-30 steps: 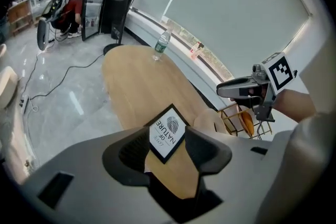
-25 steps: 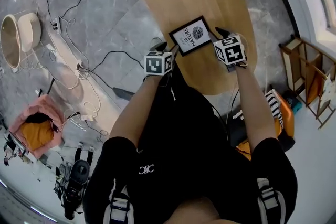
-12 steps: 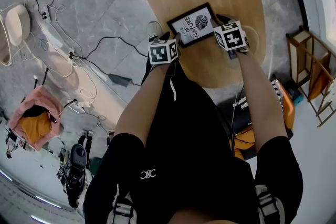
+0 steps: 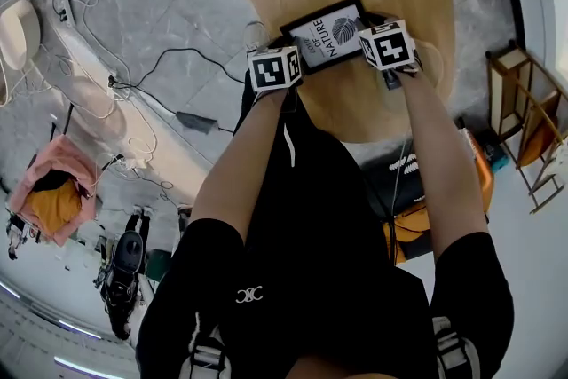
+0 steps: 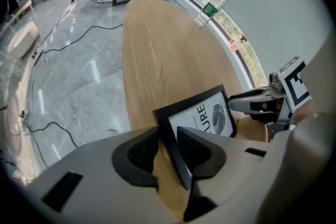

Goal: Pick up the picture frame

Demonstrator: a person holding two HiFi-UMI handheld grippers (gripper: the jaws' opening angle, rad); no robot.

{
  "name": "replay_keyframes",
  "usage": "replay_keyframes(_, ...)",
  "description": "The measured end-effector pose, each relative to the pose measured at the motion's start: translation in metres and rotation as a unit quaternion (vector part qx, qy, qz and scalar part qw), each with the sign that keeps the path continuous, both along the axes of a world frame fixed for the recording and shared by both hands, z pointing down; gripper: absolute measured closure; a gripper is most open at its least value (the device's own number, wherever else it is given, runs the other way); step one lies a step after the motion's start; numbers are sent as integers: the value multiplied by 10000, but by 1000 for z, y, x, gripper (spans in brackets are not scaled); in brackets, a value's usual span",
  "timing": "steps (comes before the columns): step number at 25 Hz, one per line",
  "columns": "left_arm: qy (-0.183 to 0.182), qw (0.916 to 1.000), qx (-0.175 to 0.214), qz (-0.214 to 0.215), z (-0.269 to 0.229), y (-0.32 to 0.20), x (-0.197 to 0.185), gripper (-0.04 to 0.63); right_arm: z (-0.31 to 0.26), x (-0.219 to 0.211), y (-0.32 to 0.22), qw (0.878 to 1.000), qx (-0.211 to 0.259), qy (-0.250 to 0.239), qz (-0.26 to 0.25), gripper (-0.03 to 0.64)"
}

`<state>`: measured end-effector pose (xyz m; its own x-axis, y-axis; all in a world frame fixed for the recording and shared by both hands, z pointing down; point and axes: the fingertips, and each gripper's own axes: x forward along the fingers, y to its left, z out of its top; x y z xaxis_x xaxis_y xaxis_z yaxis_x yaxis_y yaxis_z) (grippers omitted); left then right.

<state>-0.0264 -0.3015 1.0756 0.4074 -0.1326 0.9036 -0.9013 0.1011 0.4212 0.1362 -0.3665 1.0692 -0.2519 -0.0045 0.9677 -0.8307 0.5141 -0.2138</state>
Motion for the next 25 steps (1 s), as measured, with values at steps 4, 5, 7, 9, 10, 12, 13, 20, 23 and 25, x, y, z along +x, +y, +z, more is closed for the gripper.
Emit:
replay_keyframes(4, -28, 10000, 12, 50, 5, 1, -3, 472, 11, 3, -2, 9996, -139, 259, 38, 512)
replay_keyframes(5, -28, 10000, 7, 69, 6, 2, -2, 472, 14, 3, -2, 9994, -187, 283, 60, 521)
replay_keyframes(7, -39, 9999, -73, 61, 5, 1, -3, 474, 13, 3, -2, 9991, -252, 295, 163, 525)
replay_keyframes(9, -6, 9998, -166, -65, -1, -3, -5, 485, 4, 3, -4, 9989, -202, 333, 242, 529)
replay_keyframes(10, -3, 9998, -151, -112, -7, -6, -7, 491, -4, 2, -4, 9990, -116, 318, 282, 531)
replay_keyframes(12, -53, 10000, 60, -36, -26, -14, -10, 494, -24, 1, -5, 9985, 107, 193, 502, 531)
replay_keyframes(13, -92, 9997, 217, 84, -37, -20, -10, 497, -36, 2, -6, 9975, 232, 129, 659, 532)
replay_keyframes(20, -340, 9893, 1168, 811, -154, -56, -15, 506, -153, 6, -6, 9827, 1029, -172, 1532, 532)
replay_keyframes(23, -420, 9797, 1677, 1018, -217, -65, -3, 506, -215, 18, -4, 9723, 1419, -271, 1836, 532)
replay_keyframes(25, -424, 9715, 2056, 1102, -259, -72, 8, 508, -258, 29, -8, 9640, 1778, -306, 1955, 532)
